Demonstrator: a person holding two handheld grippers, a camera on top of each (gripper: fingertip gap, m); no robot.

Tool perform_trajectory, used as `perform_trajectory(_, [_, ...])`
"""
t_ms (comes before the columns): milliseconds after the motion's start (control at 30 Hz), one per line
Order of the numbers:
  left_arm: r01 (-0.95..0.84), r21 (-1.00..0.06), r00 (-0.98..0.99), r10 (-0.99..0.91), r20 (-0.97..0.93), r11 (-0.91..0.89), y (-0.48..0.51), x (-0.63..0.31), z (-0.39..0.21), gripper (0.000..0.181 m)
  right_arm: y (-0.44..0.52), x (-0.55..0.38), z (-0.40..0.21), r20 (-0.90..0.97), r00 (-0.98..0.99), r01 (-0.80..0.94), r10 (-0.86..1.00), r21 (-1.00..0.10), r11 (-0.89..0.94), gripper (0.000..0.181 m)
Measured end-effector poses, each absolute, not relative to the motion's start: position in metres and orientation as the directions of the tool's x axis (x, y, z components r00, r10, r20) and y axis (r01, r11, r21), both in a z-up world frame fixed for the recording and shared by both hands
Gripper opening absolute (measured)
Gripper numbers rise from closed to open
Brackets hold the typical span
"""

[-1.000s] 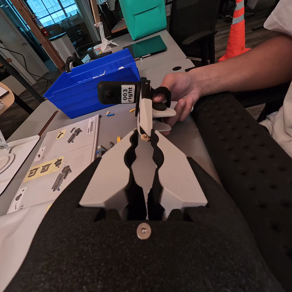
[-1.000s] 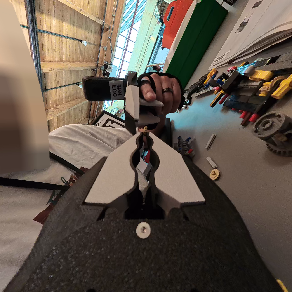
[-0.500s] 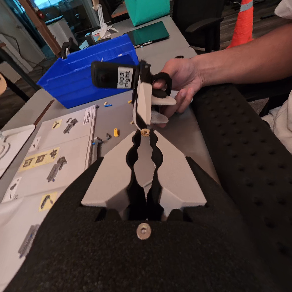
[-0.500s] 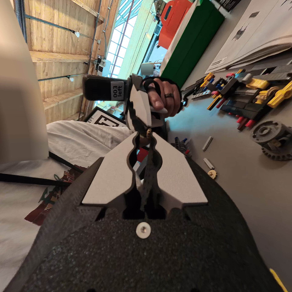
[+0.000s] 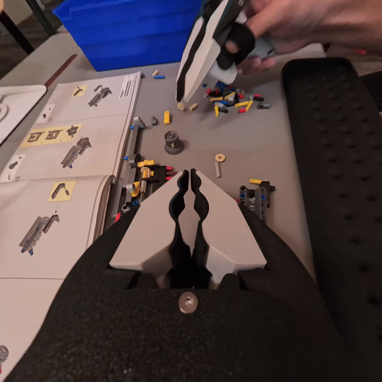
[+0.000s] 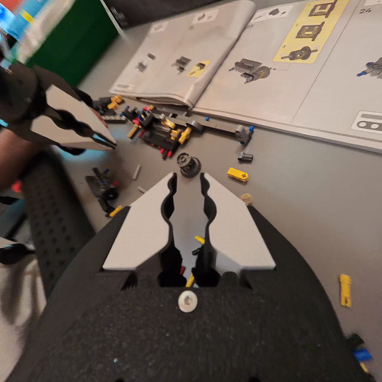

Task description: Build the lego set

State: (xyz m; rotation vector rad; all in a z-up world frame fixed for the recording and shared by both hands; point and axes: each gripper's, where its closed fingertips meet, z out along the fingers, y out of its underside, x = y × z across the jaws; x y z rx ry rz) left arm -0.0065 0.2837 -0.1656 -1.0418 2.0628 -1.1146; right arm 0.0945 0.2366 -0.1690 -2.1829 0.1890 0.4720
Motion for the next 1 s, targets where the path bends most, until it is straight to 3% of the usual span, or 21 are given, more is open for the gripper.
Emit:
perform_trajectory(67, [-0.393,-0.849,-0.519,-0.847,-0.112,0.353,0.287,-0.004,-0.172,0.002,0.241,0.087,-0.178,-0.297,0.953,-0.185,0.060,-0.727,-0.661,0.038])
perform_trajectory(167, [-0.415,-0.840,-0.502,-0.858,-0.108,0.349,0.291,-0.003,-0.176,0.002,0.254,0.079,-0.193,-0.158,0.984,-0.050,0.086,-0.699,-0.713,0.043])
perform_trajectory(367, [-0.403,-0.855,-0.483,-0.869,-0.102,0.325,0.298,-0.003,-0.168,0.002,0.271,0.075,-0.195,-0.191,0.979,-0.060,0.078,-0.628,-0.776,0.034])
perform_trajectory(533, [-0.401,-0.858,-0.491,-0.866,-0.093,0.320,0.296,-0.004,-0.167,0.002,0.269,0.078,-0.204,-0.079,0.992,0.039,0.102,-0.569,-0.821,0.020])
perform_trajectory(767, [-0.395,-0.860,-0.493,-0.864,-0.098,0.323,0.294,-0.003,-0.166,0.002,0.270,0.073,-0.192,-0.109,0.984,0.032,0.138,-0.657,-0.753,0.020])
perform_trajectory(1000, [-0.365,-0.868,-0.456,-0.878,-0.148,0.336,0.299,0.003,-0.162,0.012,0.282,0.053,-0.162,-0.092,0.960,0.076,0.266,-0.824,-0.562,0.019])
